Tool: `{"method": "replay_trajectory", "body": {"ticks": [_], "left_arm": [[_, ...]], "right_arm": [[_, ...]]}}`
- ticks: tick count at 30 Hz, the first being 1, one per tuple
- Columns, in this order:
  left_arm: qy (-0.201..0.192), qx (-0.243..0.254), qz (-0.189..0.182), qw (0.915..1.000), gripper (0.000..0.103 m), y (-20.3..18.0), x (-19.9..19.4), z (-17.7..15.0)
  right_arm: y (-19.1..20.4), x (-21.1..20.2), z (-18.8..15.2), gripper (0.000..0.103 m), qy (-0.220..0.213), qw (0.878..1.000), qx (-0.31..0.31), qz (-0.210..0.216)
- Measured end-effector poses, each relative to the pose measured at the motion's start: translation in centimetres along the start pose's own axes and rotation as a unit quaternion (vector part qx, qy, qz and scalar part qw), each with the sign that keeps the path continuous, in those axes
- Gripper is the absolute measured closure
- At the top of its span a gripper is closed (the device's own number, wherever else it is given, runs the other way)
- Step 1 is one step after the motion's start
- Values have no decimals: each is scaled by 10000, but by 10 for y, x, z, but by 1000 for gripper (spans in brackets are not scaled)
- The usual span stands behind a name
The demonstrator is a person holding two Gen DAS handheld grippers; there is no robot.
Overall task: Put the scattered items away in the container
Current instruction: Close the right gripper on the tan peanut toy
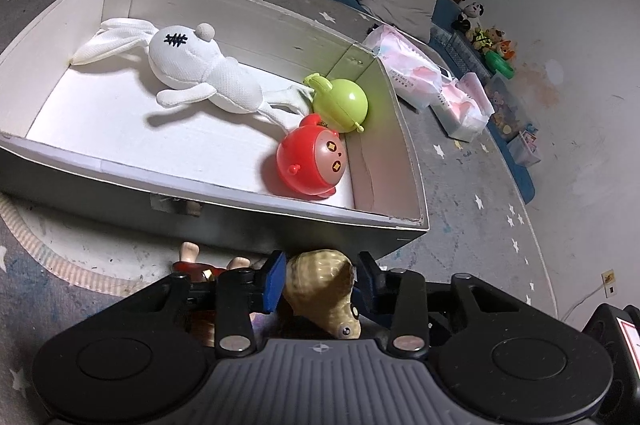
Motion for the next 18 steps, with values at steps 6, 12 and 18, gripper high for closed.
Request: {"method": "replay_trajectory", "body": {"ticks": [6,12,18], "left_arm": [[-38,-65,-133,9999,65,2,-6,-3],[-225,-81,-301,9993,65,2,-28,-9],[-670,-236,-432,9965,65,5,-58,4]], "right_arm": [[4,-8,1,63,-55,9999,-56,-69],[18,-24,5,64,-151,9994,-309,-62],[34,-35,31,65,-399,9972,-634,-7]]}}
Point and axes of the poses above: each gripper's, at about its wrist camera, not at the fingertips, and x roughly the way its jaws point, y to its left, z to its top, the point moved 1 cm from there along x, roughly the way its jaws point, and after that the axes turned 12 degrees about z, right-handed, at the moved point
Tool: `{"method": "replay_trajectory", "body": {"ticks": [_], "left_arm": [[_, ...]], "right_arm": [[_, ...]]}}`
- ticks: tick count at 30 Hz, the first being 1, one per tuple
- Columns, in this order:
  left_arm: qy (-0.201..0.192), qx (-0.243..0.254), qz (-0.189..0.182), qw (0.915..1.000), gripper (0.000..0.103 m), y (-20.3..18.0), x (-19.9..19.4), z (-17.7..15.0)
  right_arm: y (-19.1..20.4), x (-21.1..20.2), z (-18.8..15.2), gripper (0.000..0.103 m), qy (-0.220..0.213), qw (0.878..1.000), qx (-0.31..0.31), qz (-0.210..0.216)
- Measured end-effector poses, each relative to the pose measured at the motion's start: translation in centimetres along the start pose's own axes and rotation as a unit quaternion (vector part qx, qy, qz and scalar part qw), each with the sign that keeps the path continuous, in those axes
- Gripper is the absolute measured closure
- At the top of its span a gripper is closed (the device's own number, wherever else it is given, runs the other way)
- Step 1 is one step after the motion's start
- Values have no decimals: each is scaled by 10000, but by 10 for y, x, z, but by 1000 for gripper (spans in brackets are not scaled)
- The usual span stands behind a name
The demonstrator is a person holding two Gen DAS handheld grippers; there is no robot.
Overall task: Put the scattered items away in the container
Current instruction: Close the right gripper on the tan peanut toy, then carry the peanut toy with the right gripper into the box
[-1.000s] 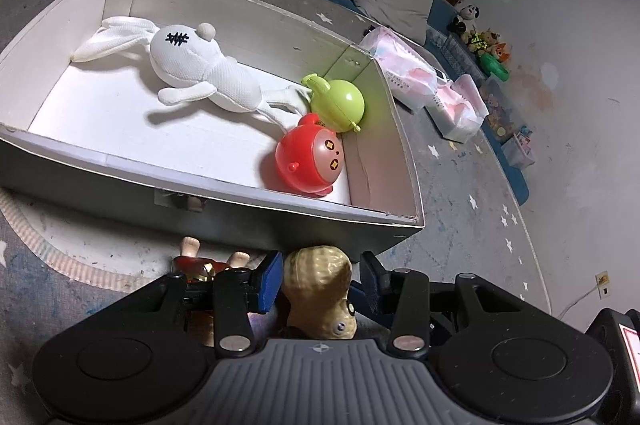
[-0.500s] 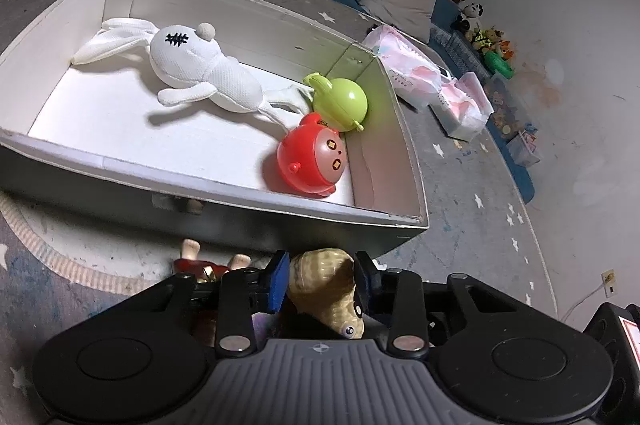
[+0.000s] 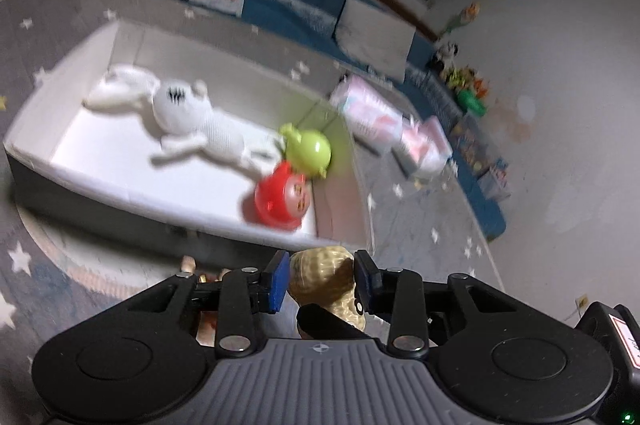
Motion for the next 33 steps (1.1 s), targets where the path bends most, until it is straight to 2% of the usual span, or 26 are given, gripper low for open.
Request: {"method": "replay_trajectory", "body": {"ticks": [6,14,23,33], "left_arm": [[-236,-202,8,9995,65,10,-7,29],[-279,-576,123,9979,67,36,12,64],[66,-959,190,9952,67,66,53,77],[349,-1013,312,9938,67,78,81,78]], "right_arm": [[1,17,32,67,-59,9995,-301,39],[-8,65,64,67,174,9987,-468,79],[-30,115,72,70,645,9972,-373,98],[-39,145,65,70,1135,9928,-387,60]]}}
Point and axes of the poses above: each gripper's, at about its wrist camera, not at the fingertips, and x roughly the way its jaws point, y to its left, z to its top, the point moved 1 cm from there along x, roughly the way its jaws point, and after that the axes turned 12 degrees about z, right-handed, at the moved point
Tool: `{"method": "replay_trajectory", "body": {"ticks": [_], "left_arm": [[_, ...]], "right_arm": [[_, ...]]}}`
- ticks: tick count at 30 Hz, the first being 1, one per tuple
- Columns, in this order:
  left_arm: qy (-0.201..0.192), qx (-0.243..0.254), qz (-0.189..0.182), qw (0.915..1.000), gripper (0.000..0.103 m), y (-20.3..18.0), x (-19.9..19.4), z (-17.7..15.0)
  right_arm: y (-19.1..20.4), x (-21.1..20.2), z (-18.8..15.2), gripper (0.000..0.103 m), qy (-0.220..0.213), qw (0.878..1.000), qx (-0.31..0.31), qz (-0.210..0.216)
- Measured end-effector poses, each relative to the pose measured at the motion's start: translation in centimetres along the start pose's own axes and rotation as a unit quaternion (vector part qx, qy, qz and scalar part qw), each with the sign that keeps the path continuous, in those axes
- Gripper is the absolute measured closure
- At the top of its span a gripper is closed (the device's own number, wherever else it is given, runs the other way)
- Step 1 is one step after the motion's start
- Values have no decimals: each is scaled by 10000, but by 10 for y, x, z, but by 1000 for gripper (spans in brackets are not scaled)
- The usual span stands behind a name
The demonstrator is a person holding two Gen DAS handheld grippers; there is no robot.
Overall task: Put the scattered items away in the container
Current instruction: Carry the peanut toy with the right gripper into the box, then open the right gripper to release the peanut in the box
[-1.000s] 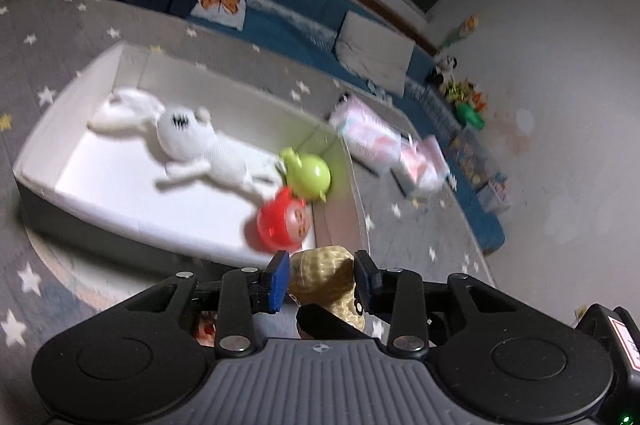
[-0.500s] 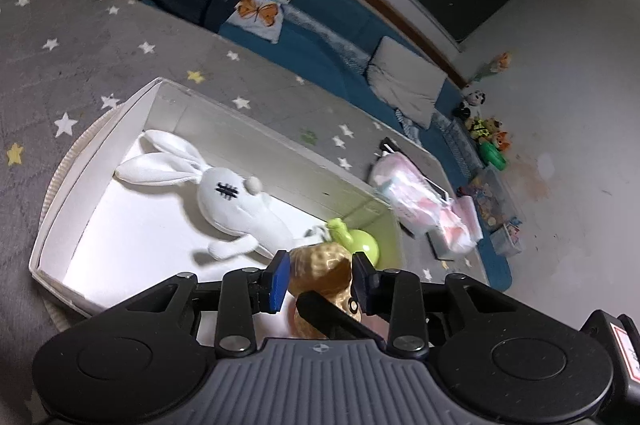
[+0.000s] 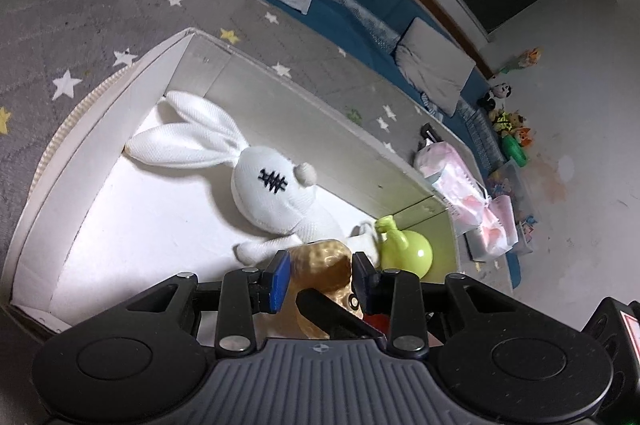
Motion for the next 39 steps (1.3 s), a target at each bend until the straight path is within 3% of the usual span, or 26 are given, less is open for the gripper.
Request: {"method": "replay_trajectory", "body": {"ticks": [16,39], "left_arm": [[139,-87,45,9999,65,13,8,2],[37,19,56,10000,65,12,-2,-1]], "right_arm": [[12,23,5,70,426,9984,-329,-147],[8,19,-1,68,316,9992,-137,-187]]}}
Point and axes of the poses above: each gripper's, at about its wrist camera, not at the fingertips, and x roughly the way its jaws point, y to its left, z to its top, the point moved 1 cm from there along x, roughly the way its jaws point, and after that the axes turned 12 degrees about z, right-handed, at the moved point
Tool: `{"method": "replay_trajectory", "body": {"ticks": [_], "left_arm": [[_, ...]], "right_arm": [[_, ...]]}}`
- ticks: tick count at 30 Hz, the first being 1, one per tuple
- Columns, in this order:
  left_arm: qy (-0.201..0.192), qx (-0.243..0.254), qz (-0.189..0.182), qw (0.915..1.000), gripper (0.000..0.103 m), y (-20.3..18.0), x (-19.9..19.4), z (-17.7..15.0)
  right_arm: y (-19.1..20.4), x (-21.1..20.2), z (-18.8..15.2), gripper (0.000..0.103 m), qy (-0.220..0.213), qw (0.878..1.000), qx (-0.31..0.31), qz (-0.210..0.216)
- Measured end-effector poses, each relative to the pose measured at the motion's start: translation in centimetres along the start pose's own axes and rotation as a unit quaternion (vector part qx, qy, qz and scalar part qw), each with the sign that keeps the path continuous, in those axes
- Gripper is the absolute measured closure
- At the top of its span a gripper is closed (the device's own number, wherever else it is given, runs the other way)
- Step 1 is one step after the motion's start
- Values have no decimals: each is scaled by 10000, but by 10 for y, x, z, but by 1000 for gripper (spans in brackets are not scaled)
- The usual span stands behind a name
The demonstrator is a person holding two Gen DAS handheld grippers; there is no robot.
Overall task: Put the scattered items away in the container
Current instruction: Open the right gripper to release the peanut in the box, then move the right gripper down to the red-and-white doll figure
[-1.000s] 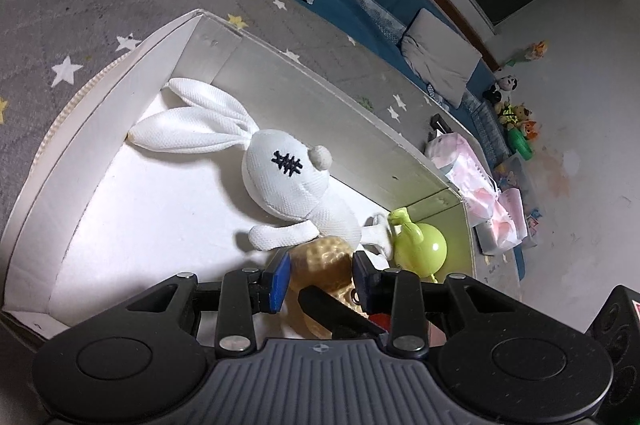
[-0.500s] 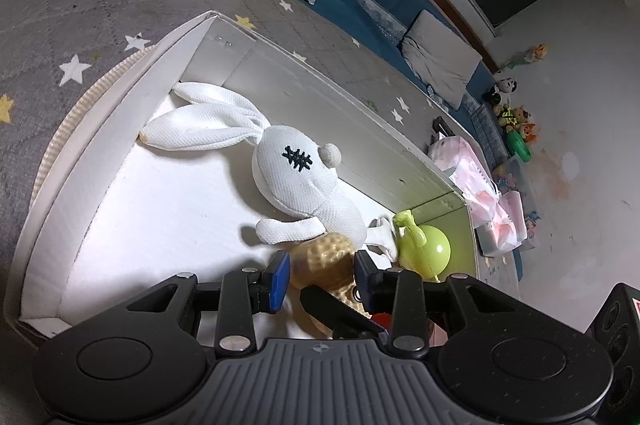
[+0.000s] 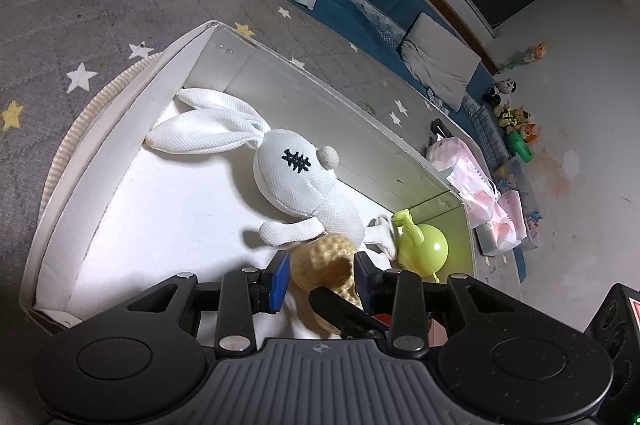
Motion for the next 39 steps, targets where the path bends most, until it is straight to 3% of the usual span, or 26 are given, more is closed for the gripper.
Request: {"method": "replay_trajectory", "body": {"ticks": [12,22,31,39], "left_arm": [[-174,4,26,9998,65,-2,-13,-4],[-516,100,40,9986,65,-7,-47,-12],[-840,149,100,9963,66,-7,-93,-48],[-1117,228,51,9935,66,-4,-129,-92]], "right_arm": [[0,-6,-4,62,-100,9999,-17,70],[9,-32,-4,56,-469,9988,-62,79],[34,-78,-20,54,-918,9956,-151,61],[67,-116,-58,46,-1150,9932,-163,34]]}}
Point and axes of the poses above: each gripper's, at about its wrist camera, not at the fingertips, and x roughly the way its jaws point, y to its left, z to its top, the point moved 1 cm from there along x, roughly the way its jaws point, and after that the axes turned 12 degrees about z, right-handed, at the moved point
